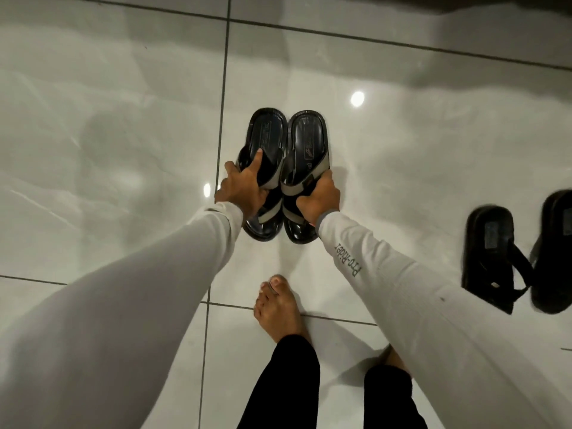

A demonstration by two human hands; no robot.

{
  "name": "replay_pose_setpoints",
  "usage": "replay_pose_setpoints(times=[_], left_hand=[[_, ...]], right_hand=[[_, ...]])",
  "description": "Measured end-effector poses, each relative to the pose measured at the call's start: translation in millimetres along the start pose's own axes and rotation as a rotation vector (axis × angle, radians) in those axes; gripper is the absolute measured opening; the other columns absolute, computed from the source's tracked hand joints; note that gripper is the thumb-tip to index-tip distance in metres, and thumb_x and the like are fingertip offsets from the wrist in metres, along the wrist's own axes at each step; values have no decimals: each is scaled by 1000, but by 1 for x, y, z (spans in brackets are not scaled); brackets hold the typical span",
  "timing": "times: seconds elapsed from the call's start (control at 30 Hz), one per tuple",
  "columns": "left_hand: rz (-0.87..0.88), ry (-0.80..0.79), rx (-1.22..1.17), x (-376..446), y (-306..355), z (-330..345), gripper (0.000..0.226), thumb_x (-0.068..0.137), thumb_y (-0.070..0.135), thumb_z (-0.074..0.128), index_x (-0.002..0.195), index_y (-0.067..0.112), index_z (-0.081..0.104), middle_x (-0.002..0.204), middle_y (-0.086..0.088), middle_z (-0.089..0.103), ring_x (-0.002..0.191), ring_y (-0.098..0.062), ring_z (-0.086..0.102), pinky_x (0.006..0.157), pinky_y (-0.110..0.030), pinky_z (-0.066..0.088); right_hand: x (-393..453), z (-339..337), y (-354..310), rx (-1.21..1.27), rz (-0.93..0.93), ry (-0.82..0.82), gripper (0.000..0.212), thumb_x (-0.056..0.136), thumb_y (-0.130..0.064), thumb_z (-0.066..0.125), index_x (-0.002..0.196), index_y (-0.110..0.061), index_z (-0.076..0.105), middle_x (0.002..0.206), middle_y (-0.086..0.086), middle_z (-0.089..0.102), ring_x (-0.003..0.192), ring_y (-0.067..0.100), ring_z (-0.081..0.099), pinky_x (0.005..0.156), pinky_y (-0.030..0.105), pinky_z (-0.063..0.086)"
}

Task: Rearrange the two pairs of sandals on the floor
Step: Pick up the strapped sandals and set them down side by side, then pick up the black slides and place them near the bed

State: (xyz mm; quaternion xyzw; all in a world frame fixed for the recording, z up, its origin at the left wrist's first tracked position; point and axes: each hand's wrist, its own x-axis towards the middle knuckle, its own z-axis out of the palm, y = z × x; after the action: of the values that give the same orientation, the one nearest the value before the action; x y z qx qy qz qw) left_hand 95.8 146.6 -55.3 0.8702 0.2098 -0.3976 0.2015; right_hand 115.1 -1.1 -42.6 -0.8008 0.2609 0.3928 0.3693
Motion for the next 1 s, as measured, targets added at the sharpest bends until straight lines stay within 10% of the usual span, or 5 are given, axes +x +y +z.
replay_pose_setpoints(times=[0.53,1.0], left_hand=[[97,108,226,-107,51,16,82,90,28,64,159,23,19,164,-21,14,145,-44,30,112,-58,35],[493,-83,297,-175,378,279,66,87,34,64,146,21,39,151,-14,38,129,-35,45,100,-45,41]], right_hand=[[-61,-90,86,-243,123,-162,98,86,-11,69,161,-26,8,148,16,45,136,34,48,106,36,47],[4,-397,309,-797,164,164,81,81,-22,74,150,-21,31,152,20,32,134,42,41,107,50,41]])
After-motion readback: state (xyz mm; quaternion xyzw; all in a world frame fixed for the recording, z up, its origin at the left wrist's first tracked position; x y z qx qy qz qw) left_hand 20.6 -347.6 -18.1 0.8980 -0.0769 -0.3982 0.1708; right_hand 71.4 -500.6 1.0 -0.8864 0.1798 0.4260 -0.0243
